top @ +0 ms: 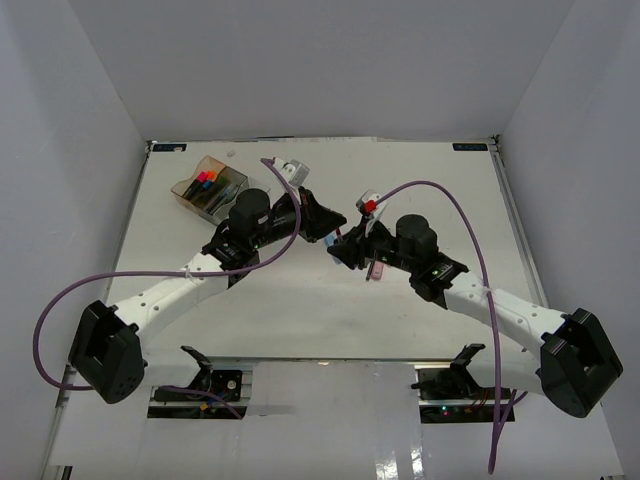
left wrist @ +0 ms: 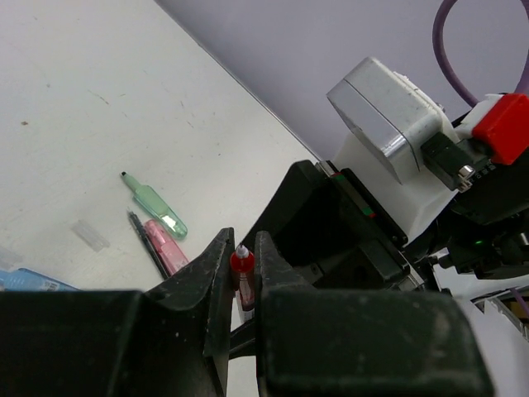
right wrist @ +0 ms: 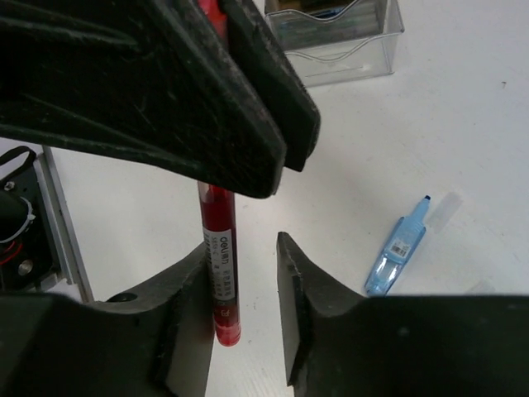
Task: Sort the stationery into containers
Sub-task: Close the pen cap on the pen.
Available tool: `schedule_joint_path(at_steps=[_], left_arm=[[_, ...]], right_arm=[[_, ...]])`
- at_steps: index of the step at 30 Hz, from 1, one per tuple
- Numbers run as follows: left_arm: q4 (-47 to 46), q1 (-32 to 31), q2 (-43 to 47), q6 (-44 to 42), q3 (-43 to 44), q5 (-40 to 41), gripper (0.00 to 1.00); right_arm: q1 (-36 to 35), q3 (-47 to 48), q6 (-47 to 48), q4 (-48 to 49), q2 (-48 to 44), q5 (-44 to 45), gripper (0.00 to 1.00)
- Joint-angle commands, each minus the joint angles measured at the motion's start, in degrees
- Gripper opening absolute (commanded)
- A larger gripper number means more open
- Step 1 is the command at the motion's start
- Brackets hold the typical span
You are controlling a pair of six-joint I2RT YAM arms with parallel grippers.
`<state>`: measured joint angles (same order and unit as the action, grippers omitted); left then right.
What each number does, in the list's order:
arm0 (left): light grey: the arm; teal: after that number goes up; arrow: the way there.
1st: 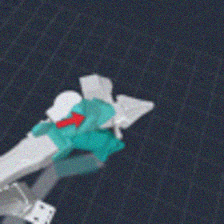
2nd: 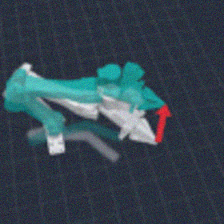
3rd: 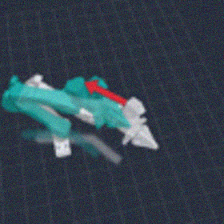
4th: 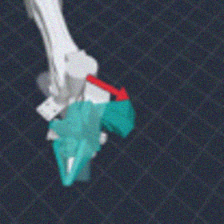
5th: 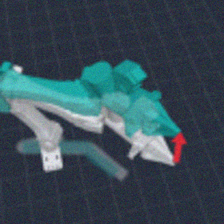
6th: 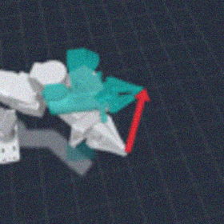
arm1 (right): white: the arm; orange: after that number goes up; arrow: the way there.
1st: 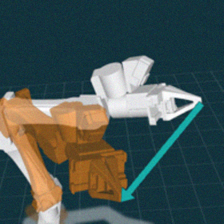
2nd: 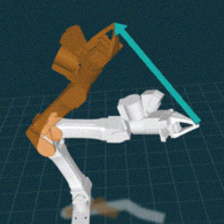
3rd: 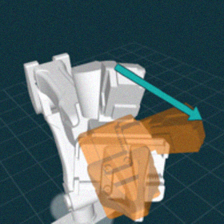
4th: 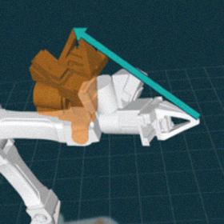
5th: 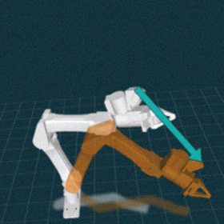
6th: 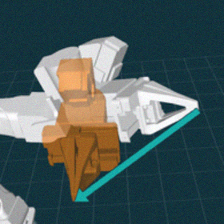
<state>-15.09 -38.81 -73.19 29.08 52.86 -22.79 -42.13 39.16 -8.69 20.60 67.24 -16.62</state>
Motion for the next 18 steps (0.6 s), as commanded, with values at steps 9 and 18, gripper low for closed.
schedule_joint_path(at_steps=[9,18], left_arm=[[0.2,-0.3,1.9,-1.2,0.0,-1.2,0.28],[8.1,-0.3,2.9,-3.3,4.4,4.7,0.87]], right_arm=[[-0.2,0.6,0.6,1.0,-0.9,0.2,0.08],[0.0,-3.4,0.4,0.4,-0.9,4.8,0.08]])
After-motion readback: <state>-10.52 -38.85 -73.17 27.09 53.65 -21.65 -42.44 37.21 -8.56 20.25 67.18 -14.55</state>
